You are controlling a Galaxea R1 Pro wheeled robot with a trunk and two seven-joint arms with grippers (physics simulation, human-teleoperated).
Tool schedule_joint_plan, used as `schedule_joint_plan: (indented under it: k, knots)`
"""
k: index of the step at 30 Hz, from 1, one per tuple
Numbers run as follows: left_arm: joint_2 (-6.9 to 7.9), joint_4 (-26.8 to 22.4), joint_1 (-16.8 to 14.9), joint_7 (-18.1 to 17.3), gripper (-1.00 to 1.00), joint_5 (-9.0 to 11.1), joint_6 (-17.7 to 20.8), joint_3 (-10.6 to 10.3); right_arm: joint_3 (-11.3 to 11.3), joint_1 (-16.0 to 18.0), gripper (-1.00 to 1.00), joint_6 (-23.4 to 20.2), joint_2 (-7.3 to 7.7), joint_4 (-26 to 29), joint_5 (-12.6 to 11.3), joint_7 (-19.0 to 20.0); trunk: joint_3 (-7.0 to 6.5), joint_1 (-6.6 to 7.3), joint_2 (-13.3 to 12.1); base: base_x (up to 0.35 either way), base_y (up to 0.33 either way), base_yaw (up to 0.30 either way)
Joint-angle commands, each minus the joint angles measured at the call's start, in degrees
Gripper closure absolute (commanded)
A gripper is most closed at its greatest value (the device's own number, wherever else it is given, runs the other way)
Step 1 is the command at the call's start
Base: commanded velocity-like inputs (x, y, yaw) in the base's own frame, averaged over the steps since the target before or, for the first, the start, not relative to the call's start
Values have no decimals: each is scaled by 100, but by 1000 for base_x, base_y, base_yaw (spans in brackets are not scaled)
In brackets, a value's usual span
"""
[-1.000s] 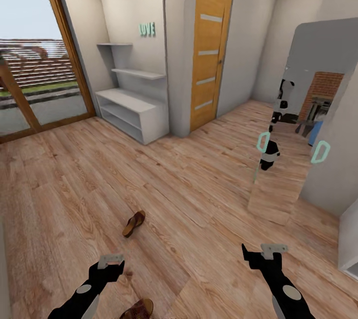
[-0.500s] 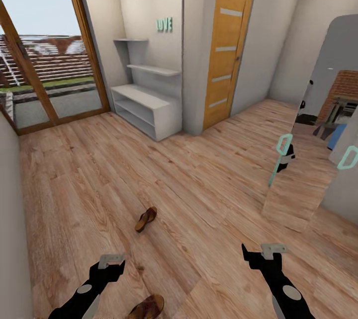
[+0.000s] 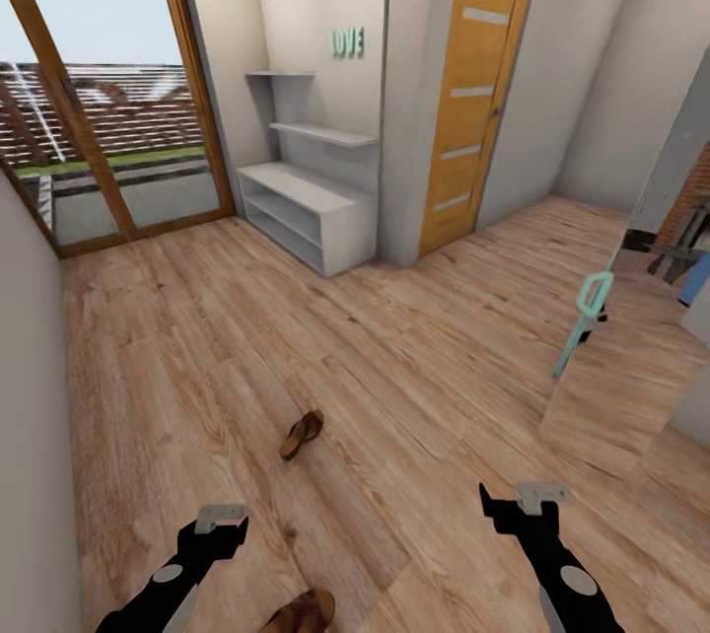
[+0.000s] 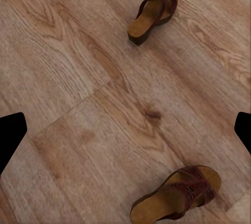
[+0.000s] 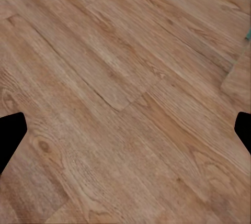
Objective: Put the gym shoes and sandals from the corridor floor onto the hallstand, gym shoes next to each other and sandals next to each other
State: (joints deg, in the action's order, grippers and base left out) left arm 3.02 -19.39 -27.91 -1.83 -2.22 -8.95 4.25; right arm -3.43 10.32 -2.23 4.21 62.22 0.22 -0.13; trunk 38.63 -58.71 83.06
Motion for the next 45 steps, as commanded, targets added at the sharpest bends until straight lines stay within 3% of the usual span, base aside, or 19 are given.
schedule_joint_plan:
  k: [1, 36, 45]
  knots:
    - [-3, 5, -4, -19, -100, -24, -19, 37, 4, 2, -100, -23, 1, 8, 5, 0, 5, -2, 2, 161, 0, 14]
    - [1, 0, -4, -26, -100, -18, -24, -68, -6, -3, -100, -31, 0, 32, 31, 4, 7, -2, 2, 17, 0, 2]
    - [26, 11, -4, -42, -100, -20, -23, -73, -8, -3, -100, -38, -2, 35, 29, 7, 169, -199, 363, 0, 0, 0]
